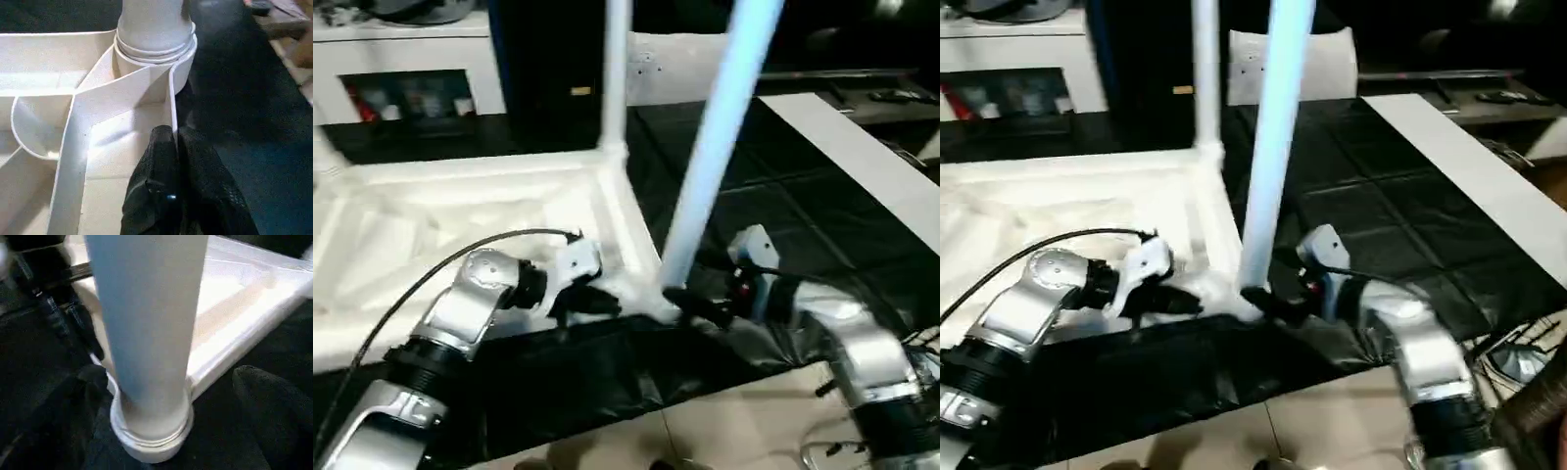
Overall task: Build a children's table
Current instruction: Rotate leg to tighten
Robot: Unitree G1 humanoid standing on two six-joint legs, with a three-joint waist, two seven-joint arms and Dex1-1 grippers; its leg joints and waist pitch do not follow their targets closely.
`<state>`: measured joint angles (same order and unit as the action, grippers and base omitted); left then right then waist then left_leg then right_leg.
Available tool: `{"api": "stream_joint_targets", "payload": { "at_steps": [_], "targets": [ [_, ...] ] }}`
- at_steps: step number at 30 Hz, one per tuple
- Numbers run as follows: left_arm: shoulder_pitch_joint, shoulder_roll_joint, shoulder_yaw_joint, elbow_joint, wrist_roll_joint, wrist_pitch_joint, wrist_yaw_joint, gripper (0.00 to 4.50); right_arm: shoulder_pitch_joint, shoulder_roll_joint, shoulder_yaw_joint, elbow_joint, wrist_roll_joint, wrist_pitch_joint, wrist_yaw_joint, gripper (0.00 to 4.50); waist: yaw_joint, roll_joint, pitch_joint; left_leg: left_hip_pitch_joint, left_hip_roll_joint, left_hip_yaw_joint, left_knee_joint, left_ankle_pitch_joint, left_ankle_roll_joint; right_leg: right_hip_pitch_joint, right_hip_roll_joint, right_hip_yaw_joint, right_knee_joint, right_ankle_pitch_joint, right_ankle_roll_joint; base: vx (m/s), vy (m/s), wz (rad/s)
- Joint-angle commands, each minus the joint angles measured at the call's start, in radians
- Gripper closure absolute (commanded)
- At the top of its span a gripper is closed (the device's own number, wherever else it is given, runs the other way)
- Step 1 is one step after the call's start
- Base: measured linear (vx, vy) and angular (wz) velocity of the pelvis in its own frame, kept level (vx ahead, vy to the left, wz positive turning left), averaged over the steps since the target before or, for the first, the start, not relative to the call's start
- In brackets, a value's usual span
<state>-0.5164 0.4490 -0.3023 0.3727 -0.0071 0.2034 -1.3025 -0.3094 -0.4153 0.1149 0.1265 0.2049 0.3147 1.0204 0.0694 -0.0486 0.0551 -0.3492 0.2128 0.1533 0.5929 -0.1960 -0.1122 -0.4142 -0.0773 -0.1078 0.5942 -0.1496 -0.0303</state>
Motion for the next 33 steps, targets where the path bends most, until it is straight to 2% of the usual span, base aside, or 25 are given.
{"api": "stream_joint_targets", "payload": {
  "at_steps": [1, 6, 11, 12, 17, 19, 22, 33],
  "targets": [
    [-0.035, -0.006, -0.043, -0.017, -0.022, -0.043, -0.079, 4.50, -0.014, -0.018, 0.011, 0.010, 0.028, -0.004, 0.069, 0.06, -0.003, 0.009, -0.065, -0.001, 0.017, 0.011, -0.070, -0.198, 0.058, 0.065, -0.061, 0.055, -0.076, -0.334, -0.148, 0.000, 0.000, 0.00],
    [-0.048, 0.007, -0.075, -0.005, -0.021, -0.080, -0.152, 4.50, -0.043, -0.043, 0.035, 0.034, 0.075, 0.023, 0.183, 0.43, 0.009, 0.008, -0.069, 0.000, 0.020, 0.010, -0.069, -0.175, 0.063, 0.066, -0.063, 0.055, -0.072, -0.320, -0.157, 0.000, 0.000, 0.00],
    [-0.060, 0.006, -0.093, 0.002, -0.025, -0.099, -0.192, 4.50, -0.063, -0.053, 0.061, 0.062, 0.087, 0.029, 0.250, 0.78, 0.018, 0.009, -0.068, 0.001, 0.021, 0.011, -0.069, -0.174, 0.056, 0.065, -0.063, 0.055, -0.069, -0.312, -0.163, 0.000, 0.000, 0.00],
    [-0.062, 0.007, -0.096, 0.004, -0.024, -0.102, -0.201, 4.50, -0.066, -0.053, 0.063, 0.067, 0.089, 0.031, 0.257, 0.95, 0.019, 0.005, -0.069, 0.000, 0.020, 0.011, -0.069, -0.172, 0.054, 0.066, -0.064, 0.055, -0.070, -0.324, -0.157, 0.000, 0.000, 0.00],
    [-0.070, 0.012, -0.105, 0.013, -0.023, -0.118, -0.228, 4.50, -0.079, -0.058, 0.082, 0.079, 0.091, 0.033, 0.293, 1.34, 0.019, 0.004, -0.070, -0.001, 0.020, 0.011, -0.068, -0.161, 0.051, 0.067, -0.063, 0.054, -0.068, -0.316, -0.155, 0.000, 0.000, 0.00],
    [-0.074, 0.014, -0.109, 0.021, -0.024, -0.127, -0.234, 4.50, -0.085, -0.062, 0.087, 0.083, 0.092, 0.035, 0.305, 1.39, 0.019, 0.005, -0.070, -0.001, 0.019, 0.011, -0.068, -0.164, 0.052, 0.067, -0.062, 0.053, -0.069, -0.319, -0.155, 0.000, 0.000, 0.00],
    [-0.078, 0.015, -0.110, 0.026, -0.026, -0.130, -0.238, 4.50, -0.087, -0.067, 0.089, 0.082, 0.094, 0.041, 0.316, 1.72, 0.019, 0.007, -0.069, 0.000, 0.020, 0.011, -0.068, -0.169, 0.049, 0.066, -0.063, 0.054, -0.070, -0.327, -0.153, 0.000, 0.000, 0.00],
    [-0.079, 0.018, -0.105, 0.030, -0.036, -0.120, -0.241, 4.50, -0.091, -0.059, 0.096, 0.079, 0.110, 0.071, 0.332, 2.37, 0.020, 0.005, -0.071, -0.001, 0.019, 0.012, -0.066, -0.160, 0.048, 0.067, -0.062, 0.053, -0.069, -0.323, -0.153, 0.000, 0.000, 0.00]
  ]
}}
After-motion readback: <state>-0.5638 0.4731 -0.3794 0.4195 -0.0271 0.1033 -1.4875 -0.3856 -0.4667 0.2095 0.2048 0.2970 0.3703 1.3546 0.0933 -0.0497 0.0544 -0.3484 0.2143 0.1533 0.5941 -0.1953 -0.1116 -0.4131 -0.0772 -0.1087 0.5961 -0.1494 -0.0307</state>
